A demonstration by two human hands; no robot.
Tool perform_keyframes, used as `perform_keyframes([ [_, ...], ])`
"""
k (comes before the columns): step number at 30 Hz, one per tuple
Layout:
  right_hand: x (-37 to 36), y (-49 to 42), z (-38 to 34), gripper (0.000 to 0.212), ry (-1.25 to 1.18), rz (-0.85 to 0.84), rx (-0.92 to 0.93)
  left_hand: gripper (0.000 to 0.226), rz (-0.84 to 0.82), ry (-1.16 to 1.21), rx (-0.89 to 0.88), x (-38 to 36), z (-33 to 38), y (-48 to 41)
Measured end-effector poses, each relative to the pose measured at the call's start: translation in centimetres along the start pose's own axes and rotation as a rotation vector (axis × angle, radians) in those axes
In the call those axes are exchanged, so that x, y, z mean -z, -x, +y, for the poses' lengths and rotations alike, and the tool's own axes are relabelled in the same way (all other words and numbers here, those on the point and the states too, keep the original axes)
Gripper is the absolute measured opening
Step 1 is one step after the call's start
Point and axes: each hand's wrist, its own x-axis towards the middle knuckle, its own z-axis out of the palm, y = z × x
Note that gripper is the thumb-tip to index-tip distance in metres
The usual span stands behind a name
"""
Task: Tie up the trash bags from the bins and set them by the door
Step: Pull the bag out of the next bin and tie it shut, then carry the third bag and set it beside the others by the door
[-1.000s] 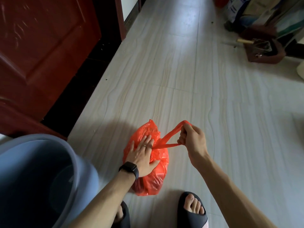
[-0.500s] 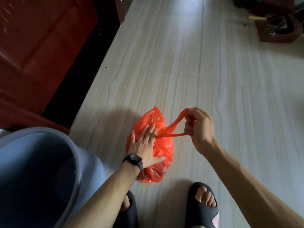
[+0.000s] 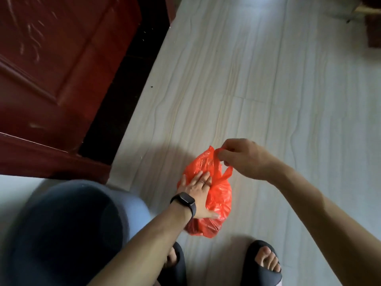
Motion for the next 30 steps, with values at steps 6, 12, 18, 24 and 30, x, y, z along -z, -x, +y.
perform_keyframes([
  [6, 7.5, 8.7, -8.2, 0.031, 0.362, -0.390, 0.024, 0.034, -0.054, 0.238, 0.030, 13.2, 2.4, 8.6],
  [12, 20.1, 20.8, -17.1, 0.025, 0.196, -0.238, -0.090, 0.023, -0.065, 0.304, 0.015, 28.8, 6.3, 20.8],
  [18, 36.4, 35.5, -24.3, 0.010, -0.052, 0.104, -0.211, 0.029, 0.102, 0.135, -0.209, 51.4, 14.9, 31.7],
  [24, 49.7, 49.6, -26.0, 0.012, -0.466, 0.589, -0.167, 0.037, 0.354, 0.042, -0.344, 69.7, 25.8, 40.0],
  [30, 56.3, 60.6, -22.8, 0.016, -0.822, 0.980, -0.050, 0.035, 0.531, -0.010, -0.551, 78.4, 38.8, 44.3],
])
